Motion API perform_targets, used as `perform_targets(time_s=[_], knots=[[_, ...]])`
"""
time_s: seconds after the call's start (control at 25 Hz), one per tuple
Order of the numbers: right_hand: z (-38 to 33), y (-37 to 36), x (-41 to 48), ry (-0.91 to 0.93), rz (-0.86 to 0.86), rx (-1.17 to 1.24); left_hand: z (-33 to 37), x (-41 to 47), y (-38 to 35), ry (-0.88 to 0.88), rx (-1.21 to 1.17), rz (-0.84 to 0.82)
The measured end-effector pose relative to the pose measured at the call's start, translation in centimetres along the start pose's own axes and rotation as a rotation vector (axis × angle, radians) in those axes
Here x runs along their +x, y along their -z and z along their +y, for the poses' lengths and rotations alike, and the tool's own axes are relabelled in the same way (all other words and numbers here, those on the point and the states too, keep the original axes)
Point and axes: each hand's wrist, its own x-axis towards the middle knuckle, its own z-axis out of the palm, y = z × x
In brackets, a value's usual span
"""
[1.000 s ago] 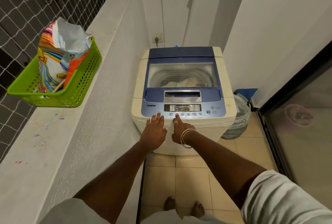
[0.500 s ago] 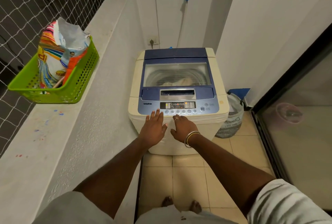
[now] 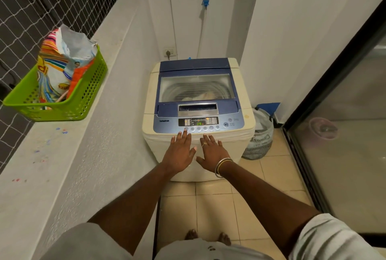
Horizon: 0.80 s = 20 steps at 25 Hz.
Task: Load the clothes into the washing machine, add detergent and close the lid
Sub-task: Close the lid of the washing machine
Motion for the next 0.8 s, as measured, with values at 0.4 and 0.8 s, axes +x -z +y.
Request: perform_targets(time_s=[0.4, 0.8], knots=[[0.02, 0.66, -0.60, 0.021, 0.003, 0.000, 0.84, -0.64, -0.22, 0.011, -0.008, -0.017], [-0.08, 0.70, -0.41, 0.037, 0.003, 0.003, 0.89, -0.50, 0.04, 0.012, -0.002, -0.011]])
